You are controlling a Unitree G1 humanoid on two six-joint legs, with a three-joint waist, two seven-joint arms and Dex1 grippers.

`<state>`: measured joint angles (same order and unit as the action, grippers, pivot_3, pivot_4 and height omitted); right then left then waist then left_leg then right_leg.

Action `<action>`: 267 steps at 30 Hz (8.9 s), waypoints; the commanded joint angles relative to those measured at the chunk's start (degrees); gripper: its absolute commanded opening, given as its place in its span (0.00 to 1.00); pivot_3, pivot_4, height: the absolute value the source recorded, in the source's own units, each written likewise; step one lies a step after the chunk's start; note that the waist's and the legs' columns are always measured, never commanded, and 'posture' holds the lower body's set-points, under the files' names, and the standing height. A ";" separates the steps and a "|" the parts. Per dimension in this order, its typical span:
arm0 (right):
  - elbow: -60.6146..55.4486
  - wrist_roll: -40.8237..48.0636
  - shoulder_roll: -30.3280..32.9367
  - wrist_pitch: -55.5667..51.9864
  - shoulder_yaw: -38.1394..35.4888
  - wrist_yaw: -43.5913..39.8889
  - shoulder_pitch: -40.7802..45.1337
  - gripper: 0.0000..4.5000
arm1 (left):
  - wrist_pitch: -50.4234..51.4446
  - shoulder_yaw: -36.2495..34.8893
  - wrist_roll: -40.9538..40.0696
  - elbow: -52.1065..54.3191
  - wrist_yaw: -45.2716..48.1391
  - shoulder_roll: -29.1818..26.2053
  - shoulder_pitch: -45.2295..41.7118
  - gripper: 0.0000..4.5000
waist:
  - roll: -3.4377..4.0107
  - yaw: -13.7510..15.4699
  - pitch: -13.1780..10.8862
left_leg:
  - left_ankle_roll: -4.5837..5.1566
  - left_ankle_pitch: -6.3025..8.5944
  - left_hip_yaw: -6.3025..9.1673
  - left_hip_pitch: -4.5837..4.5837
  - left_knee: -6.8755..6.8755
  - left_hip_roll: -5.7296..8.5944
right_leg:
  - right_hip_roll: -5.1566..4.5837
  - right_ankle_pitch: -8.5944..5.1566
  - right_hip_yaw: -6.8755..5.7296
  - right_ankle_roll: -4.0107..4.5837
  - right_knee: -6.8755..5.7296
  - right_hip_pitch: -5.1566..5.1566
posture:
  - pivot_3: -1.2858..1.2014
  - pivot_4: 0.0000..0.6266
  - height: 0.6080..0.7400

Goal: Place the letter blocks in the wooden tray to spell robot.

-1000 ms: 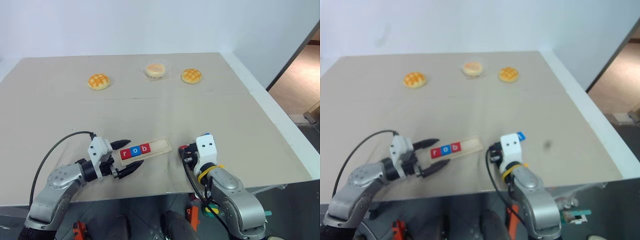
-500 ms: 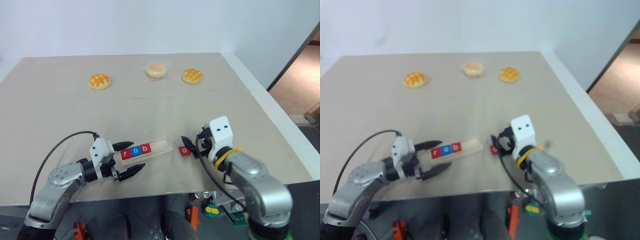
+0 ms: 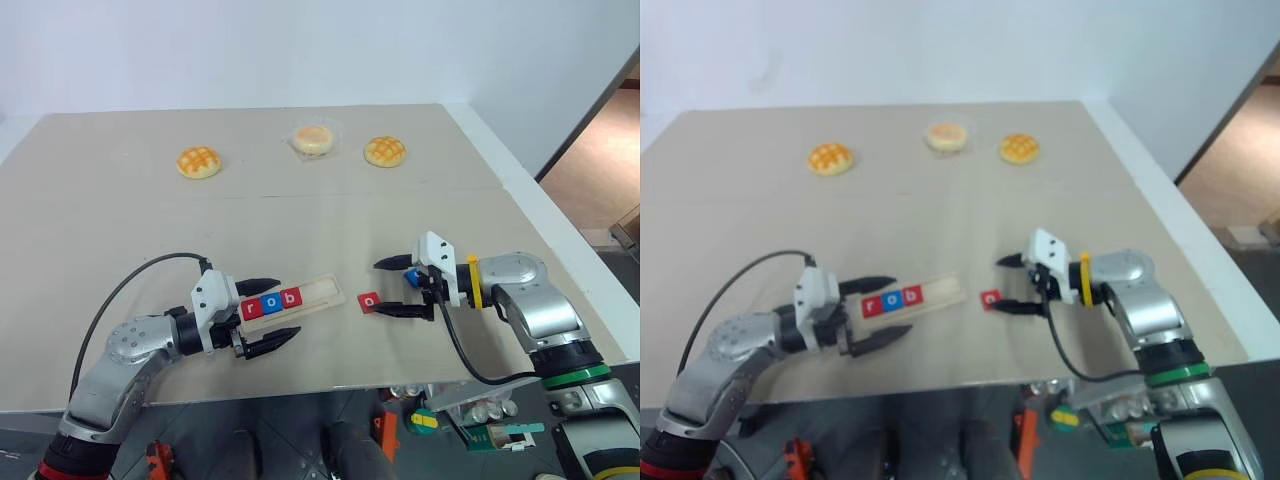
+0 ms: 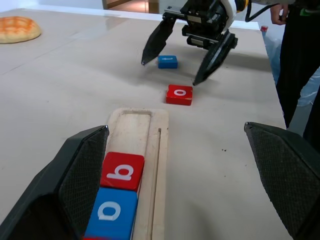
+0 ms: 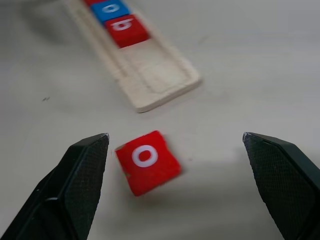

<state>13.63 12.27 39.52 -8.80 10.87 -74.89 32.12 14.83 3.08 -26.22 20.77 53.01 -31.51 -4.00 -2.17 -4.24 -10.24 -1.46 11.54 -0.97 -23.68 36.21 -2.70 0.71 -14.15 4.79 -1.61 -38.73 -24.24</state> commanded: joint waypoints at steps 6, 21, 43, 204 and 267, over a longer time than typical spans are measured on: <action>5.60 -2.05 -0.95 7.10 1.26 -3.56 1.40 0.99 | -0.75 -1.05 -0.05 2.42 -1.18 -0.21 1.73 1.00 | 0.00 0.12 0.00 | 0.00 0.00 0.00 0.00 0.09 0.01 | -0.01 0.04 0.00 -0.04 -0.01 0.03 | 0.52 0.24 1.00; 3.95 -2.31 -2.79 6.20 1.92 -2.66 -0.73 0.93 | -0.98 -0.71 0.44 2.64 -1.60 -0.23 2.22 1.00 | 0.01 0.07 0.00 | -0.03 -0.02 -0.05 0.34 0.12 -0.02 | 0.03 0.08 0.06 0.01 -0.17 0.25 | 0.52 0.24 1.00; -9.57 0.01 0.61 -4.04 -0.95 2.21 -9.93 0.93 | -0.33 -0.51 -1.02 1.66 0.74 -0.33 1.02 1.00 | 0.00 0.31 0.00 | -0.03 -0.02 -0.02 0.35 0.13 0.01 | 0.00 0.04 0.03 -0.01 -0.17 0.29 | 0.52 0.24 1.00; -33.27 -1.52 -15.12 -29.74 -23.94 48.65 -19.94 0.97 | 1.53 1.88 -3.18 -0.81 12.79 -6.26 -4.68 1.00 | 0.08 0.69 -0.02 | -0.07 -0.05 0.18 -0.14 0.10 0.00 | 0.03 -0.01 -0.08 0.05 -0.24 -0.21 | 0.52 0.24 1.00; -47.87 -5.40 -32.93 -53.78 -4.66 71.15 -20.83 0.27 | -3.58 0.42 1.67 -4.08 4.24 -0.48 -3.91 1.00 | 0.01 0.24 0.04 | -0.09 -0.06 0.35 -0.21 0.13 0.01 | -0.01 -0.01 -0.22 0.05 -0.19 -0.13 | 0.52 0.24 1.00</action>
<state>-32.44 6.53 6.56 -61.92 6.38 -3.62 11.91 12.34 4.50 -24.67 16.07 57.61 -32.10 -8.04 -2.16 -4.00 -10.20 -1.55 11.48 -0.62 -23.89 36.34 -2.70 0.70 -14.16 4.57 -1.56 -38.93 -24.38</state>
